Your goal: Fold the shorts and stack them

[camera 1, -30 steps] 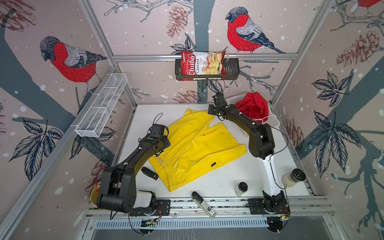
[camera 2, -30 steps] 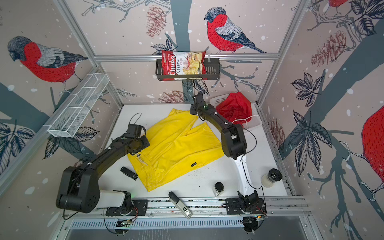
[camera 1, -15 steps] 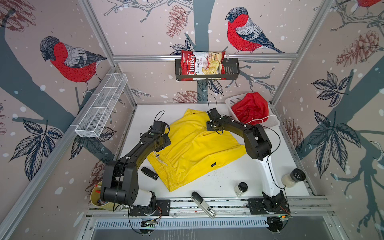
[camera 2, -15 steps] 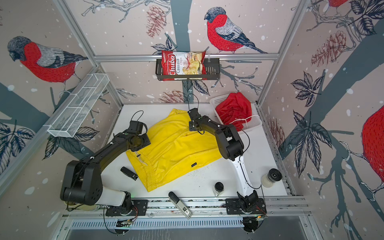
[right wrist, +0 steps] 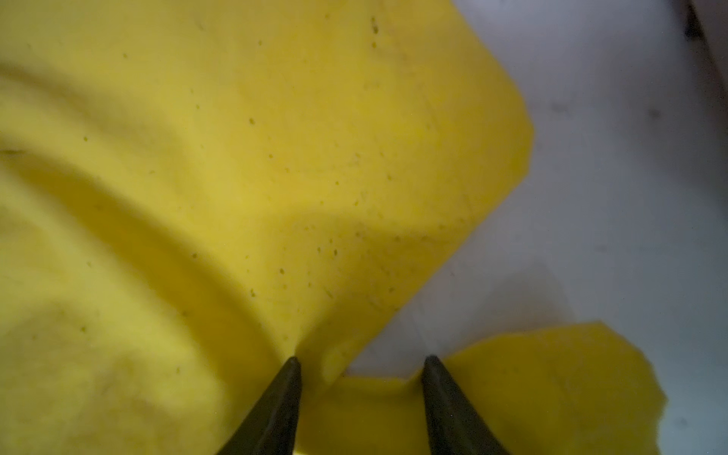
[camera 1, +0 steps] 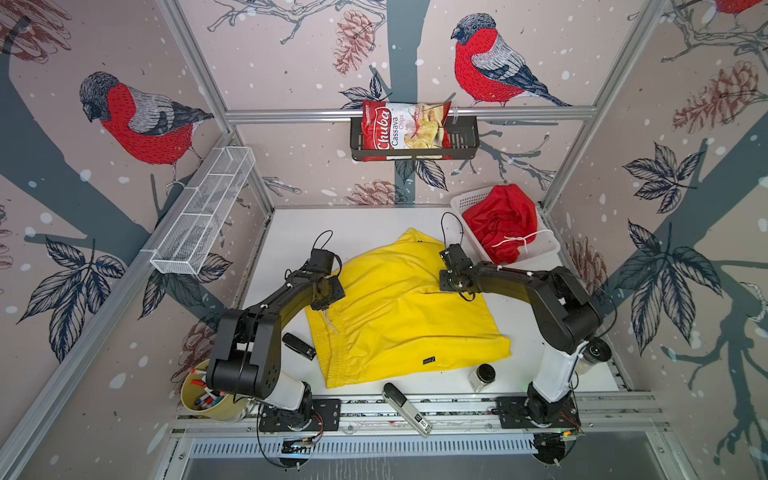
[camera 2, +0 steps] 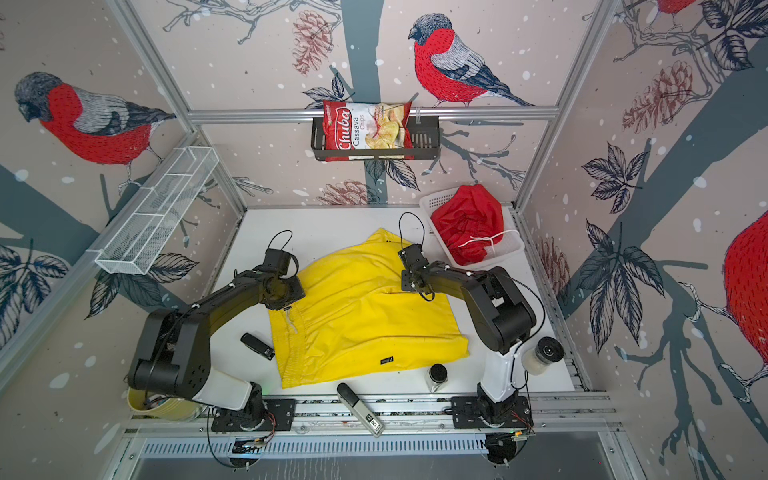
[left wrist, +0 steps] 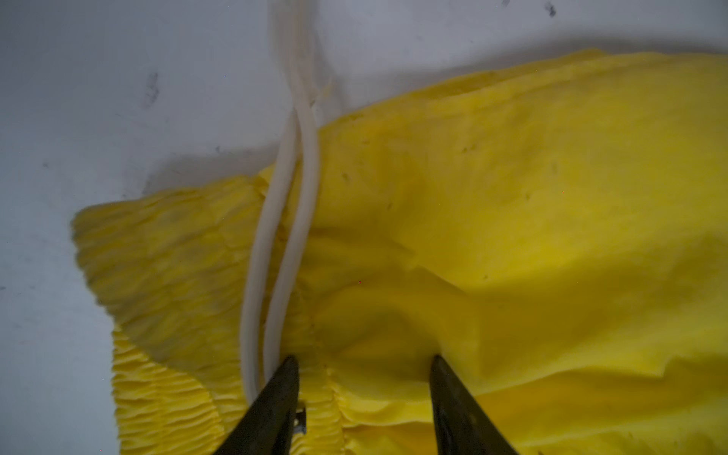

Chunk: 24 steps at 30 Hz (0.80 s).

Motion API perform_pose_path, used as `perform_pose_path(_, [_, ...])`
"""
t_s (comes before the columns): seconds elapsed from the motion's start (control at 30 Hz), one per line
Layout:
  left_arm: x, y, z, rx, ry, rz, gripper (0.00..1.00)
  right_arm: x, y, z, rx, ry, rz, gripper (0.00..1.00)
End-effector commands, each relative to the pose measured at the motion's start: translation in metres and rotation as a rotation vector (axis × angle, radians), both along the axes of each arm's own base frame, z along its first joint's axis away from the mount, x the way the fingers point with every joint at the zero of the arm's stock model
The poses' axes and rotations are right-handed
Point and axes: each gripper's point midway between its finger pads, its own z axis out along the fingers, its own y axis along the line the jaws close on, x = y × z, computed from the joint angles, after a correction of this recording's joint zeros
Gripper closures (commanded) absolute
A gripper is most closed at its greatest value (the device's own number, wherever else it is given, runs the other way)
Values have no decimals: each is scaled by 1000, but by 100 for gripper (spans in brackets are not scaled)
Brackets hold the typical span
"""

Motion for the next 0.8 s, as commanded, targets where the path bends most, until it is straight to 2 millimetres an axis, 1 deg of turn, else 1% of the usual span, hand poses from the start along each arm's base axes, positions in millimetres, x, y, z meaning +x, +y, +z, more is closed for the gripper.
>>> perform_pose_path(0.0, [7, -8, -7, -18, -1, -27, 47, 11, -1, 32, 40, -28, -17, 48])
perform_pose_path(0.03, [8, -10, -9, -18, 3, -31, 47, 26, 3, 52, 69, -74, -16, 47])
perform_pose_path(0.1, [8, -14, -14, -18, 10, -39, 47, 55, 13, 85, 133, -152, -16, 46])
perform_pose_path(0.17, [9, -18, -17, -18, 13, -50, 48, 83, 23, 107, 188, -196, -13, 43])
perform_pose_path(0.2, [8, -20, -19, -14, 21, -56, 48, 99, 29, 116, 203, -218, -11, 40])
perform_pose_path(0.27, [9, -25, -22, -10, 28, -71, 48, 126, 40, 122, 214, -240, -1, 35])
perform_pose_path(0.37, [11, -33, -24, -10, 30, -100, 49, 161, 58, 114, 212, -231, 15, 28])
perform_pose_path(0.43, [13, -40, -22, -13, 18, -121, 49, 178, 64, 98, 187, -221, 13, 26])
perform_pose_path(0.5, [16, -44, -21, -10, 12, -134, 49, 193, 62, 78, 183, -194, -3, 25])
perform_pose_path(0.6, [16, -42, -22, 2, 21, -133, 49, 208, 56, 50, 213, -143, -32, 25])
perform_pose_path(0.63, [16, -42, -22, 3, 21, -134, 49, 211, 55, 44, 229, -131, -34, 26])
perform_pose_path(0.7, [15, -43, -22, -3, 16, -140, 49, 216, 54, 35, 226, -133, -27, 27])
perform_pose_path(0.77, [14, -45, -22, -10, 14, -142, 50, 217, 53, 30, 224, -143, -19, 27])
